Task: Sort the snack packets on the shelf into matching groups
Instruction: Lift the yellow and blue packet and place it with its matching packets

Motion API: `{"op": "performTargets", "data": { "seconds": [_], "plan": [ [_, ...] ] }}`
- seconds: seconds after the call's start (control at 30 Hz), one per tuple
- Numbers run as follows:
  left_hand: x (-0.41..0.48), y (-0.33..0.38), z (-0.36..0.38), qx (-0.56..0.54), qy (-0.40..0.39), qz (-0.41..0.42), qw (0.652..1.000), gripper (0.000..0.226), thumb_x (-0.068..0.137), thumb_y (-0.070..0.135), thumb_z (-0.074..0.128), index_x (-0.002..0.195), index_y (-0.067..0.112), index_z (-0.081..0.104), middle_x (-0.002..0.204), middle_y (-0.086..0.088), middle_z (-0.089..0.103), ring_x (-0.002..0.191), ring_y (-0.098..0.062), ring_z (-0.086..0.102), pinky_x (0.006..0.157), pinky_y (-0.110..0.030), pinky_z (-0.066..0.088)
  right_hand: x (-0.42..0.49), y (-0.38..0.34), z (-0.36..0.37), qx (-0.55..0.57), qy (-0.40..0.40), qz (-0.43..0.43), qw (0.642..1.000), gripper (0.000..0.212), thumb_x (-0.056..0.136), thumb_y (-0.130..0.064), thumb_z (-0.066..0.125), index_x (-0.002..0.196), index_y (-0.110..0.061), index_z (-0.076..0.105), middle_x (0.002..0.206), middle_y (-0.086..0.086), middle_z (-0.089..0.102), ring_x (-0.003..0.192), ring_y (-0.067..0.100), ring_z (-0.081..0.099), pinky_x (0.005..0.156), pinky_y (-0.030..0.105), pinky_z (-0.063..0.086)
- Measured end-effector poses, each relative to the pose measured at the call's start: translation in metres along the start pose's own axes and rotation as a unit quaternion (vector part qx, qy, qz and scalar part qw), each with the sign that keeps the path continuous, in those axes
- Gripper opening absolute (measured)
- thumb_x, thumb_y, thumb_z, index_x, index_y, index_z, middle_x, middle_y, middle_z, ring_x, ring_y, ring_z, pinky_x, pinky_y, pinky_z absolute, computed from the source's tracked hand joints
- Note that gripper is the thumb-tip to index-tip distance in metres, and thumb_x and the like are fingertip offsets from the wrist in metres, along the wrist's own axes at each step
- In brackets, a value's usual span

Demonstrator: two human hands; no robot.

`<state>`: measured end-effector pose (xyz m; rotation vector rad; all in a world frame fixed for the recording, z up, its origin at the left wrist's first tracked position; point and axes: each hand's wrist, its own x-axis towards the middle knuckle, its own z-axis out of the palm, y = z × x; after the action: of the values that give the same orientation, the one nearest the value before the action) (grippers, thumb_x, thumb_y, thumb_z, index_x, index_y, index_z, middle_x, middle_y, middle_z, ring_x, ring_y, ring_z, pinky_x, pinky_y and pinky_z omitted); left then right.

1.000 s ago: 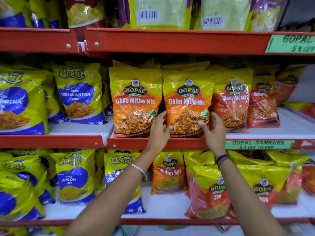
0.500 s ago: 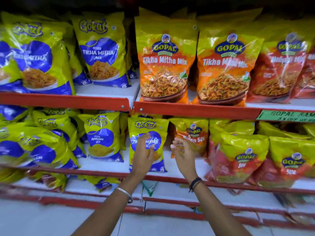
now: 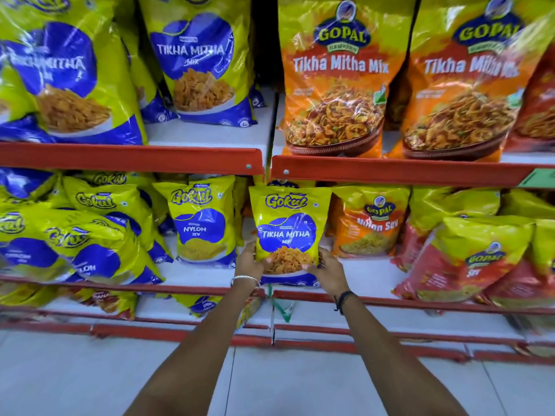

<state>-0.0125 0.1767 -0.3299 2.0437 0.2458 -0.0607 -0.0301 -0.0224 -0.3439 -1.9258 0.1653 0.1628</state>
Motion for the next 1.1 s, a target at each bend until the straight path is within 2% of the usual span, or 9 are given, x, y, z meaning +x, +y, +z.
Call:
{"op": "performTargets", "data": {
  "seconds": [0.17, 0.23, 0.4, 0.47, 0.57, 0.67, 0.87, 0.97, 1.1],
  "plan": [
    [-0.027, 0.003, -0.013, -0.095, 0.009, 0.035, 0.995, 0.043, 0.067, -0.011, 0.070, 0.106, 0.005, 0.061, 0.102, -0.009, 0.066, 0.089, -0.017, 0.063, 0.084, -0.041, 0.051, -0.033, 0.001, 0.005, 0.031, 0.067, -0.036, 0.997, 0.045, 0.076, 0.000, 0.073, 0.119, -0.004, 0.061, 0.109, 0.007, 0.068, 0.086, -0.008, 0.063, 0.075, 0.006, 0.046],
    [-0.047, 0.011, -0.023, -0.115, 0.012, 0.075, 0.990, 0.044, 0.072, -0.006, 0.070, 0.108, 0.015, 0.059, 0.108, -0.001, 0.063, 0.089, 0.003, 0.062, 0.083, -0.031, 0.051, -0.047, -0.005, 0.006, 0.054, 0.082, -0.046, 0.994, 0.048, 0.076, 0.000, 0.073, 0.122, -0.003, 0.059, 0.115, 0.008, 0.068, 0.088, -0.014, 0.062, 0.079, 0.005, 0.047],
    [-0.078, 0.038, -0.067, -0.141, 0.047, 0.124, 0.981, 0.055, 0.066, 0.030, 0.078, 0.116, 0.019, 0.058, 0.105, 0.019, 0.059, 0.090, 0.016, 0.057, 0.078, -0.014, 0.049, -0.079, -0.045, 0.011, 0.061, 0.121, -0.101, 0.986, 0.052, 0.076, -0.015, 0.077, 0.125, -0.015, 0.060, 0.115, -0.011, 0.063, 0.096, -0.022, 0.056, 0.080, 0.000, 0.043],
    [-0.081, 0.050, -0.084, -0.153, 0.057, 0.140, 0.977, 0.057, 0.069, 0.019, 0.078, 0.121, 0.010, 0.057, 0.109, 0.019, 0.055, 0.084, 0.026, 0.053, 0.075, -0.005, 0.047, -0.088, -0.066, 0.010, 0.062, 0.142, -0.136, 0.979, 0.051, 0.073, -0.019, 0.079, 0.120, -0.025, 0.062, 0.114, -0.015, 0.063, 0.096, -0.022, 0.056, 0.080, 0.001, 0.044],
    [-0.085, 0.067, -0.112, -0.149, 0.069, 0.162, 0.973, 0.051, 0.069, 0.004, 0.077, 0.117, 0.007, 0.061, 0.109, 0.004, 0.063, 0.084, 0.015, 0.060, 0.081, -0.020, 0.052, -0.100, -0.094, 0.010, 0.075, 0.162, -0.184, 0.967, 0.044, 0.068, -0.033, 0.082, 0.109, -0.038, 0.066, 0.110, -0.011, 0.070, 0.099, -0.003, 0.064, 0.086, 0.015, 0.049],
    [-0.088, 0.082, -0.132, -0.143, 0.070, 0.183, 0.970, 0.050, 0.065, 0.015, 0.079, 0.113, 0.014, 0.065, 0.103, 0.003, 0.070, 0.089, 0.001, 0.066, 0.085, -0.031, 0.053, -0.104, -0.113, 0.008, 0.086, 0.169, -0.216, 0.958, 0.058, 0.064, -0.048, 0.079, 0.116, -0.023, 0.067, 0.112, 0.000, 0.072, 0.104, 0.013, 0.066, 0.090, 0.030, 0.051],
    [-0.090, 0.098, -0.148, -0.132, 0.076, 0.210, 0.966, 0.043, 0.070, 0.009, 0.077, 0.110, 0.017, 0.066, 0.102, 0.004, 0.071, 0.085, 0.008, 0.065, 0.081, -0.017, 0.053, -0.110, -0.142, 0.006, 0.095, 0.170, -0.238, 0.951, 0.052, 0.067, -0.036, 0.079, 0.116, -0.020, 0.067, 0.112, 0.007, 0.072, 0.097, 0.012, 0.067, 0.084, 0.024, 0.054],
    [-0.092, 0.099, -0.150, -0.137, 0.081, 0.208, 0.965, 0.043, 0.070, 0.011, 0.077, 0.111, 0.016, 0.066, 0.106, 0.001, 0.071, 0.091, 0.001, 0.066, 0.086, -0.027, 0.054, -0.113, -0.146, 0.007, 0.098, 0.176, -0.243, 0.949, 0.056, 0.065, -0.042, 0.077, 0.116, -0.019, 0.067, 0.111, 0.005, 0.072, 0.097, 0.011, 0.068, 0.084, 0.025, 0.055],
    [-0.092, 0.109, -0.158, -0.158, 0.087, 0.236, 0.955, 0.038, 0.071, 0.007, 0.075, 0.105, 0.023, 0.068, 0.104, 0.002, 0.073, 0.093, -0.001, 0.067, 0.087, -0.029, 0.055, -0.110, -0.159, 0.005, 0.101, 0.178, -0.245, 0.948, 0.051, 0.072, -0.021, 0.081, 0.119, -0.012, 0.065, 0.115, 0.007, 0.071, 0.099, 0.004, 0.067, 0.087, 0.025, 0.055]
  ]
}}
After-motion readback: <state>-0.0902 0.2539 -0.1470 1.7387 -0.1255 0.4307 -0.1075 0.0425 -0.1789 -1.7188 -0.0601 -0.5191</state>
